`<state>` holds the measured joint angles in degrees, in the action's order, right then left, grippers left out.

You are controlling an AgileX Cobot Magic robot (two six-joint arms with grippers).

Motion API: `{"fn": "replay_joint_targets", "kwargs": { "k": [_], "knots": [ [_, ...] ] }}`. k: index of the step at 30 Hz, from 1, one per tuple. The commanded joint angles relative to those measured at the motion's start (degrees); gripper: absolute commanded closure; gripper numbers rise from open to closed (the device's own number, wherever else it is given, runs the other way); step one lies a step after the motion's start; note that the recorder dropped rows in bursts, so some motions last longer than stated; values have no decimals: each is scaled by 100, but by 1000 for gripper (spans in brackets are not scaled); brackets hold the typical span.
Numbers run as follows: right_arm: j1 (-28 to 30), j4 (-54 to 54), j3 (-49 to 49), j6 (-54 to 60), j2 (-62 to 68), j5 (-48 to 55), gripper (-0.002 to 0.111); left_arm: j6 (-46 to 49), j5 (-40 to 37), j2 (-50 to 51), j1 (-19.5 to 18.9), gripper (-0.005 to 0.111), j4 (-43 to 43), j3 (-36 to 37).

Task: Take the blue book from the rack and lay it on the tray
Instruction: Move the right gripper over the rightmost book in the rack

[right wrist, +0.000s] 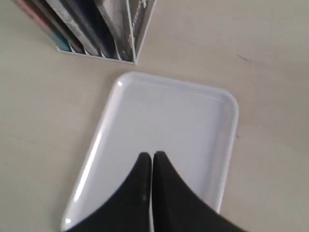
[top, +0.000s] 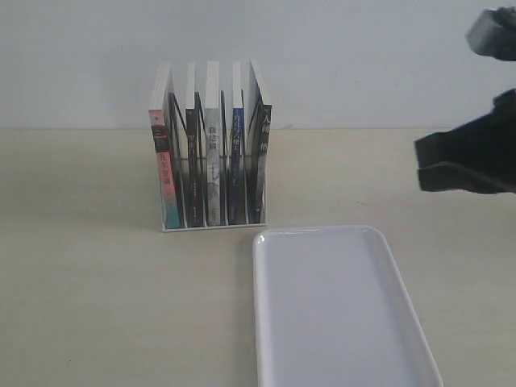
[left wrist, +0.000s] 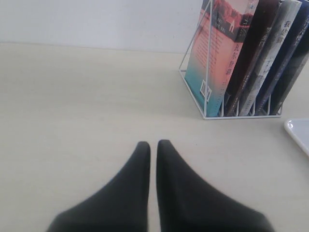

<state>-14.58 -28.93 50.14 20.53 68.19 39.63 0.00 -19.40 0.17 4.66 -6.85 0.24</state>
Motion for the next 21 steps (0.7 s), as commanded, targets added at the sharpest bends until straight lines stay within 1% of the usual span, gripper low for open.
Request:
{"fn": "replay_joint_targets", "kwargs": {
  "k": [1,2,4,7,10,12,16,17,19,20,21],
  "knots": [
    [-829,39,925,-179,699,-344,108,-36,25,-17,-6,103,25,-24],
    [-1076,210,1377,-412,946,-111,108,-36,25,-17,-6,103,25,-24],
    [-1297,706,1935,-865,1215,8,108,-36,25,-17,-6,103,25,-24],
    [-1464,1783,2748,-1830,1572,211,108,-36,25,-17,-6,103,25,-24],
    [-1565,2661,3349,-2516,1989,500,108,-36,25,-17,-6,103,25,-24],
    [-1608,2826,3614,-2634,2349,561,108,-36,25,-17,-6,103,25,-24],
    [-1621,2825,4100,-2634,3009,550,108,-36,25,-17,-6,103,25,-24],
    [-1621,2825,4190,-2634,3120,562,106,-36,25,-17,-6,103,25,-24],
    [-1621,2825,4360,-2634,3355,472,96,-36,25,-17,-6,103,25,-24],
    [-1621,2825,4420,-2634,3455,415,90,-36,25,-17,-6,103,25,-24],
    [-1621,2825,4506,-2634,3545,330,81,-36,25,-17,-6,103,25,-24]
  ]
}}
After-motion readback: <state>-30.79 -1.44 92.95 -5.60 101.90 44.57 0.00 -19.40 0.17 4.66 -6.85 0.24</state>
